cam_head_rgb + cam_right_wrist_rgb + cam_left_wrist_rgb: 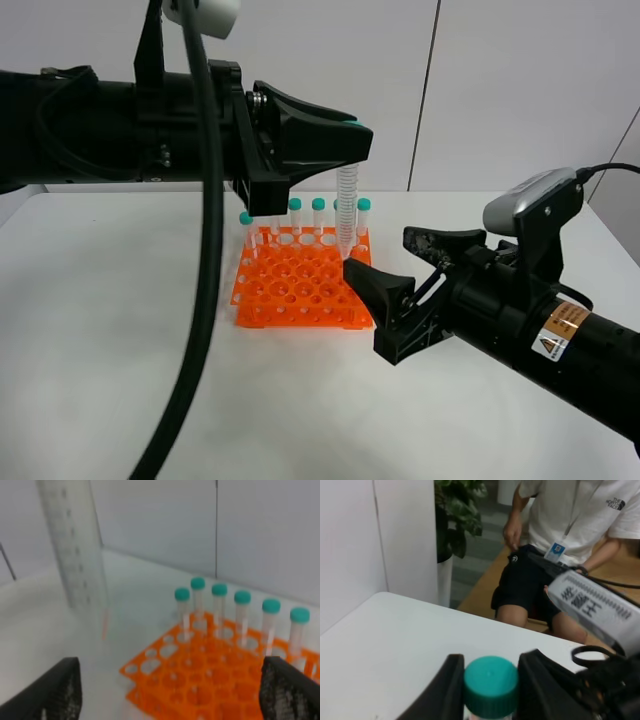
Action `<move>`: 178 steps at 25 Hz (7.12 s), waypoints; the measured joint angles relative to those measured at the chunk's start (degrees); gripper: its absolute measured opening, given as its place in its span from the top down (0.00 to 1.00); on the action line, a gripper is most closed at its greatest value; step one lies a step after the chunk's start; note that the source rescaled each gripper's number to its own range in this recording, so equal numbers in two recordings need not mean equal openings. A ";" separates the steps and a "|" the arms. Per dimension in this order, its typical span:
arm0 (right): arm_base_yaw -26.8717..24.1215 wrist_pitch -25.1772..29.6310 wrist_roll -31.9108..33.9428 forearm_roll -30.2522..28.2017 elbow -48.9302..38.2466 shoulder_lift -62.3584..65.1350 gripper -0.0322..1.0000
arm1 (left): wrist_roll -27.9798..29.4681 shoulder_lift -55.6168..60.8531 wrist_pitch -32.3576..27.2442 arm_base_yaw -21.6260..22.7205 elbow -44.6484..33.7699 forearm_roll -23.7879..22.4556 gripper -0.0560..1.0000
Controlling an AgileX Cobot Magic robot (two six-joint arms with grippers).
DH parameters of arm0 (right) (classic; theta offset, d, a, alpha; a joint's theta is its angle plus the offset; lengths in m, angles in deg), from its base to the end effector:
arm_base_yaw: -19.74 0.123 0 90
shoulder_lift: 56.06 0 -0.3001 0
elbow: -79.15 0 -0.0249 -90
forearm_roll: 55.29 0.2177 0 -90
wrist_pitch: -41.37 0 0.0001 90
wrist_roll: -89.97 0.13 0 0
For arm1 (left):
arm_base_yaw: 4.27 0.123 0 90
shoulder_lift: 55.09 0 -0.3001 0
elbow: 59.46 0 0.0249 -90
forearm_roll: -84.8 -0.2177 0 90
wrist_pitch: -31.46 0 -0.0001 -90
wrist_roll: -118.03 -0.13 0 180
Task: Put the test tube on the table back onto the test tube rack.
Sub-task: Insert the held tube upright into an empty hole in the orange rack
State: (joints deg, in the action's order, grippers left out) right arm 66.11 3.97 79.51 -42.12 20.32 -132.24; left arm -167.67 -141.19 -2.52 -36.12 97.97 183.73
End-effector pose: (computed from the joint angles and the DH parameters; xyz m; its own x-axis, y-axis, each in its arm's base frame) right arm 0.1698 0.1521 0.2593 -0.1009 -0.1041 -0.9894 -0.6222 0.7826 -0.0189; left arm 0.2165 -0.2191 0.3525 -0.1082 0.1523 -0.9824 0.9103 0.4123 -0.0364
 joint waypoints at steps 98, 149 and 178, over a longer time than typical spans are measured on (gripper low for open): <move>-48.81 72.89 15.15 -20.07 23.70 -18.23 0.32 | 0.29 0.00 -4.41 0.00 0.00 0.00 0.95; -48.81 107.22 11.98 -14.77 32.66 40.09 0.32 | 0.35 0.00 -5.25 0.00 0.00 0.00 0.95; -48.81 96.03 12.20 -13.82 9.97 69.10 0.32 | 0.35 0.00 -3.62 0.00 0.00 0.00 0.95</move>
State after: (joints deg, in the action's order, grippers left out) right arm 17.30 100.00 91.71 -55.94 30.30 -63.14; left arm -167.33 -141.19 -6.14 -36.12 97.97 183.73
